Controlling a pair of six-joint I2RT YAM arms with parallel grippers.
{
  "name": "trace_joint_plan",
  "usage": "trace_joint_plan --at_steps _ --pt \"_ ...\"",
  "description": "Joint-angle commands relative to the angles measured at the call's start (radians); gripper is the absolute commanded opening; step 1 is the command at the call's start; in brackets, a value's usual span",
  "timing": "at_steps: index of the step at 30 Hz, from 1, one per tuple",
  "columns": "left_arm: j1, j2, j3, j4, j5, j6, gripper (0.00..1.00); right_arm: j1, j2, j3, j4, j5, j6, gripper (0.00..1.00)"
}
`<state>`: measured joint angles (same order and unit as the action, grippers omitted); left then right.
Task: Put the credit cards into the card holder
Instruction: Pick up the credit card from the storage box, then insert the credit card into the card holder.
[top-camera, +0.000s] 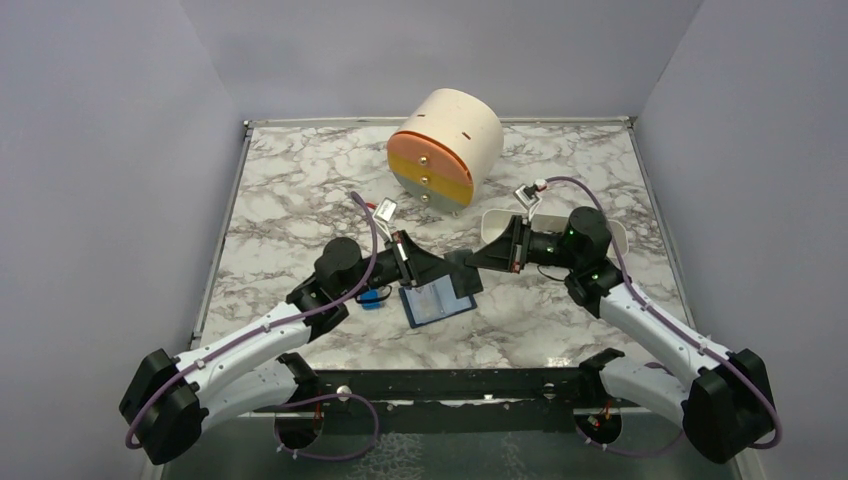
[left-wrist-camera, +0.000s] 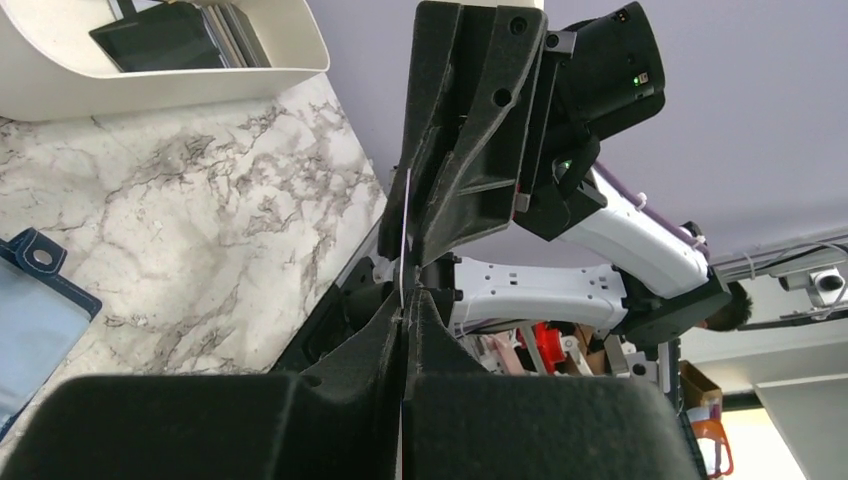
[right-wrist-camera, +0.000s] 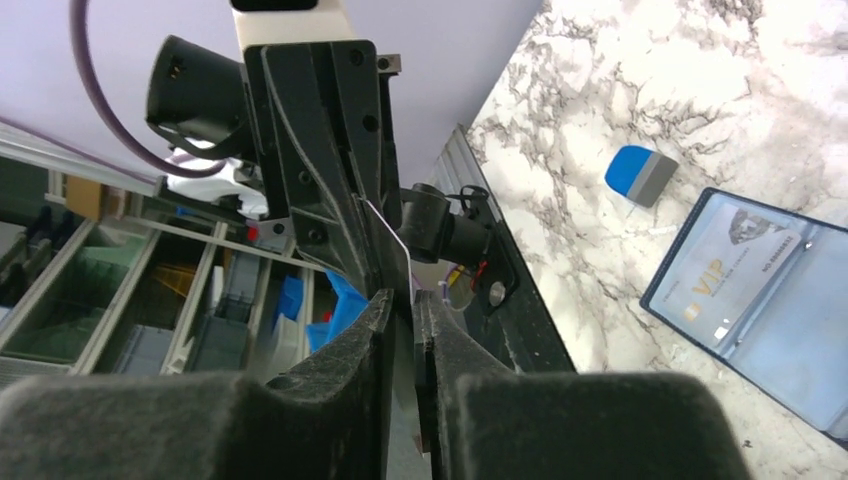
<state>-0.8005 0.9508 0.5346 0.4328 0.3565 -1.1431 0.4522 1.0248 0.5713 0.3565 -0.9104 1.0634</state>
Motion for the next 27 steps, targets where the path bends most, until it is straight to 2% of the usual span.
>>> trace_joint_plan --at_steps 1,2,4,7,10,15,22,27 --pt "-0.003 -0.001 -0.008 0.038 0.01 -0.002 0.0 0.011 -0.007 0.006 -0.082 -0.009 -0.09 0.2" --pt "-0.003 -0.004 -0.015 0.014 -0.003 -0.002 0.0 0.011 -0.011 0.01 -0.122 0.004 -0.115 0.26" --pt "0.001 0.001 0.004 -0.16 -0.06 0.028 0.0 0.011 -0.017 0.035 -0.243 0.054 -0.212 0.33" --pt "0.009 0.033 0.044 -0.367 -0.115 0.118 0.0 0.011 -0.023 0.111 -0.515 0.244 -0.407 0.43" --pt "0.018 0.032 0.032 -0.416 -0.14 0.151 0.0 0.011 -0.019 0.131 -0.622 0.364 -0.497 0.45" --pt "0.071 0.035 0.001 -0.434 -0.124 0.198 0.0 0.02 0.036 0.113 -0.651 0.431 -0.522 0.44" --pt "0.218 0.092 -0.041 -0.388 0.045 0.243 0.0 0.085 0.164 0.107 -0.604 0.557 -0.545 0.43" --pt "0.261 0.15 -0.061 -0.323 0.116 0.247 0.0 0.166 0.285 0.143 -0.579 0.673 -0.579 0.46"
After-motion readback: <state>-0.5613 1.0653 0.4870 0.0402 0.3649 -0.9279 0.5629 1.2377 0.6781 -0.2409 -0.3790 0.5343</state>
